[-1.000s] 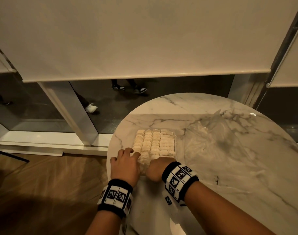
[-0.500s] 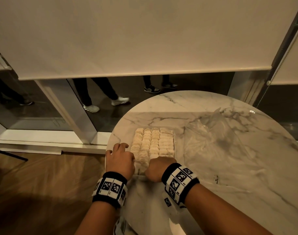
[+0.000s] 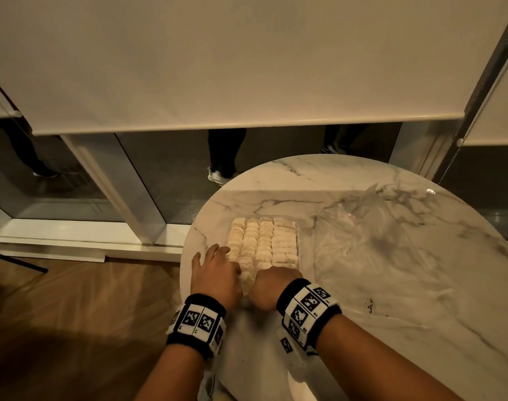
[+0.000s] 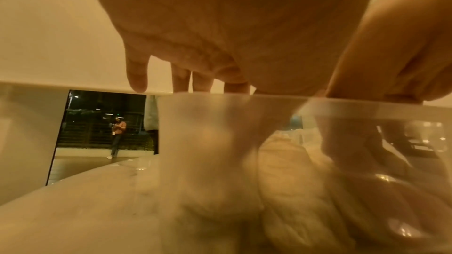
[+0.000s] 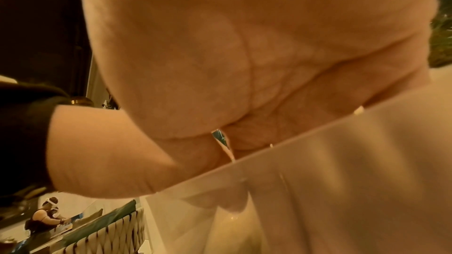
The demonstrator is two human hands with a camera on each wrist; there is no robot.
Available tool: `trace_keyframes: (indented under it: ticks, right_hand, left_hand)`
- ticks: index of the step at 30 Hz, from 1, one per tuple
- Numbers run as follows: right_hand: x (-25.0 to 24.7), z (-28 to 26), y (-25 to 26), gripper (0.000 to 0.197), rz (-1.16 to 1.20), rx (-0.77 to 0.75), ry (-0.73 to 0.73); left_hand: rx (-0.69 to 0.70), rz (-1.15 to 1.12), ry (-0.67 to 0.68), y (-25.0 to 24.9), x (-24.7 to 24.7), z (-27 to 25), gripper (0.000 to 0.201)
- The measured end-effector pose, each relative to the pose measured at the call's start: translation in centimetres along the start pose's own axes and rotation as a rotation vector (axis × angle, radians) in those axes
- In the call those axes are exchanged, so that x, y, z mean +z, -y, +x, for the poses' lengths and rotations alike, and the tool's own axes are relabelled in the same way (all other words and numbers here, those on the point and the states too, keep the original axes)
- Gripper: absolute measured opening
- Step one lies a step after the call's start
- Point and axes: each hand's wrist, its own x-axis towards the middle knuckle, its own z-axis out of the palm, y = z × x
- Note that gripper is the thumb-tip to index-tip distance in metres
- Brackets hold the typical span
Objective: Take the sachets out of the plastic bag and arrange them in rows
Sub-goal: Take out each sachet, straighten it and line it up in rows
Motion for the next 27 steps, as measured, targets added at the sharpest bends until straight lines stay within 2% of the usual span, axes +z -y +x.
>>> trace_keyframes:
  ticks: [3,5,7,9,12,14,16,20,27]
  right_hand:
    - [0.2,0.2,-0.1,0.047,0.013,0.016,-0.011]
    - [0.4,0.3,-0.2,0.048,0.015,0.022,-0.009]
    - [0.5,0.3,-0.1,0.049,0.006,0.020,-0.019]
    - [0.6,0.2,-0.1,0.048,-0.008,0.014,-0.031]
    - [0.8,0.1,-0.1,0.044,-0.011,-0.001,-0.045]
    - [0.9,0.0,-0.2,0.043,-0.011,-0.004,-0.048]
    - [1.1,-0.2,-0.3,0.043,-0.019,-0.004,-0.041]
    - [1.2,-0.5,-0.3,0.041,-0.021,-0.006,-0.051]
    - [1.7,-0.7,-0.2,0.039,-0.054,-0.027,-0.093]
  left_hand:
    - [-0.042,0.003,-0.021,0.4,0.1,0.3,0.032]
    - [-0.045,-0.018,-0.031,0.6,0.2,0.3,0.039]
    - [-0.006,-0.080,-0.092,0.5,0.5,0.1,0.042]
    - [0.060,-0.160,-0.152,0.0,0.5,-0.4,0.033]
    - [0.145,-0.206,-0.050,-1.0,0.9,-1.4,0.026]
    - [0.125,-0.267,0.049,-1.2,1.5,-1.8,0.028]
    - [0.112,-0.303,0.090,-1.0,2.0,-1.8,0.031]
    - [0.120,-0.319,0.084,-1.0,2.2,-1.9,0.040]
    - [0.162,-0.339,0.054,-0.7,2.1,-2.0,0.041]
